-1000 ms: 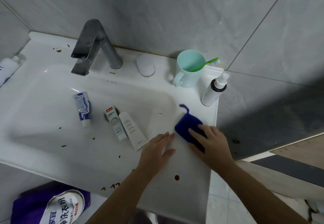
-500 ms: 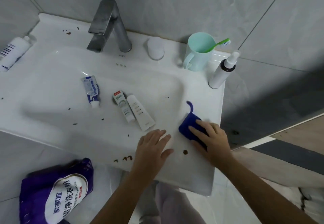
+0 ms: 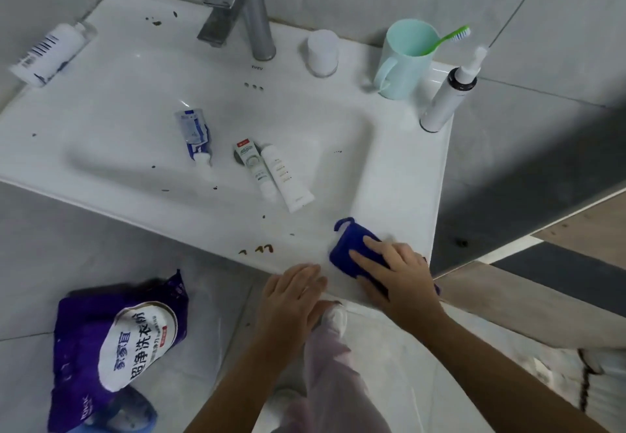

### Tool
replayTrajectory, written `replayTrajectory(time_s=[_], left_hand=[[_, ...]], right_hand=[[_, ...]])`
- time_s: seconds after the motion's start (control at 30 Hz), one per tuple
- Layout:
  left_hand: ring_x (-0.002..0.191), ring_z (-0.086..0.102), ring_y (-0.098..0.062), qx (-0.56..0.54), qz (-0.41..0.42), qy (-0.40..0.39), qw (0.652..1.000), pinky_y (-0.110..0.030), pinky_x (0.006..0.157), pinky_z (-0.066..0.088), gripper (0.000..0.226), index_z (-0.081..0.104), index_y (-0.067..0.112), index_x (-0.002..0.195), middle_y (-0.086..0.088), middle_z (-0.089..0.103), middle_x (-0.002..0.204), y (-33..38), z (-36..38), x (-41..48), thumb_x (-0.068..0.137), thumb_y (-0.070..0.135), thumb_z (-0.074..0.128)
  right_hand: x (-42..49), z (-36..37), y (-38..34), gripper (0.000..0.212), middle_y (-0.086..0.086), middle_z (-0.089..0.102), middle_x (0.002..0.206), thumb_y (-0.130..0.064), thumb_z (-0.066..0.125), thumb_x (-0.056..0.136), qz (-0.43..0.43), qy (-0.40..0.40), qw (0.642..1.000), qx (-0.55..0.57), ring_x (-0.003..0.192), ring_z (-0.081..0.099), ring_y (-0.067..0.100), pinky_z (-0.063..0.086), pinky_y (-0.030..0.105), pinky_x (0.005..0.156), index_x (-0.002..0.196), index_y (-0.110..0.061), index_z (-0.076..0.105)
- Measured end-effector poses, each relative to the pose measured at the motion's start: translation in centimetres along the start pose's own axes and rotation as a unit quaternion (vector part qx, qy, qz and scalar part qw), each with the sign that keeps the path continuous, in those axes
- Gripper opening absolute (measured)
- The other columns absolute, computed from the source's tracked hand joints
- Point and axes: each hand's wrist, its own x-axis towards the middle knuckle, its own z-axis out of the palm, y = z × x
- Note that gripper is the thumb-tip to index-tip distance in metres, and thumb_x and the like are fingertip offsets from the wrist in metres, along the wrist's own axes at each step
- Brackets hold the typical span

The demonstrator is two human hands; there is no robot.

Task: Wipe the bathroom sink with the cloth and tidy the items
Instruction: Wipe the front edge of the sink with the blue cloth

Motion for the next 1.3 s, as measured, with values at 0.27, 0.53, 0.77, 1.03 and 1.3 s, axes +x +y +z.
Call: replayTrajectory(time_s=[0.27, 0.53, 0.77, 1.03, 1.3], left_hand=[[0.105, 0.060, -0.017, -0.024, -0.016, 0.046, 0.999, -0.034, 0.087, 0.043, 0.027, 0.072, 0.014, 0.096, -0.003, 0.069, 0.107, -0.3, 0.8, -0.5, 0.084, 0.033, 0.057], [0.096, 0.064, -0.017, -0.074, -0.010, 0.088, 0.993, -0.031, 0.093, 0.044, 0.021, 0.074, 0.009, 0.091, -0.005, 0.071, 0.100, -0.7, 1.0, -0.2, 0.084, 0.025, 0.062], [0.098, 0.060, -0.013, -0.080, 0.001, 0.093, 0.992, -0.027, 0.093, 0.044, 0.021, 0.074, 0.010, 0.091, -0.004, 0.071, 0.100, -1.1, 0.9, 0.0, 0.086, 0.025, 0.060], [0.095, 0.061, -0.012, -0.086, 0.010, 0.095, 0.992, -0.028, 0.088, 0.047, 0.019, 0.075, 0.011, 0.089, -0.002, 0.071, 0.098, -1.4, 0.8, 0.4, 0.085, 0.025, 0.062], [0.095, 0.057, -0.011, -0.092, -0.005, 0.105, 0.990, -0.022, 0.092, 0.042, 0.016, 0.074, 0.010, 0.088, -0.003, 0.071, 0.095, -1.3, 0.9, 0.3, 0.082, 0.022, 0.065]], right_hand=[[8.1, 0.5, 1.8, 0.041, 0.011, 0.059, 0.120, -0.037, 0.041, 0.085, 0.174, 0.064, 0.981, -0.050, 0.098, 0.050, 0.037, 0.042, 0.042, 0.073, 0.115, -0.020, 0.063], [0.5, -1.4, 3.2, 0.036, 0.008, 0.062, 0.115, -0.039, 0.048, 0.086, -0.006, 0.017, 0.999, -0.038, 0.091, 0.052, 0.028, 0.047, 0.040, 0.069, 0.116, -0.026, 0.060], [1.0, -0.6, 0.7, 0.040, 0.008, 0.059, 0.122, -0.039, 0.044, 0.086, 0.074, 0.019, 0.996, -0.052, 0.098, 0.051, 0.032, 0.044, 0.041, 0.078, 0.120, -0.024, 0.058], [4.9, -1.6, 5.4, 0.042, 0.010, 0.059, 0.121, -0.040, 0.043, 0.085, 0.085, 0.037, 0.993, -0.076, 0.097, 0.053, 0.035, 0.046, 0.043, 0.077, 0.118, -0.021, 0.060], [-5.5, -0.7, -2.4, 0.038, 0.001, 0.053, 0.132, -0.042, 0.033, 0.092, 0.074, -0.014, 0.996, -0.047, 0.117, 0.042, 0.021, 0.036, 0.037, 0.090, 0.125, -0.029, 0.049]])
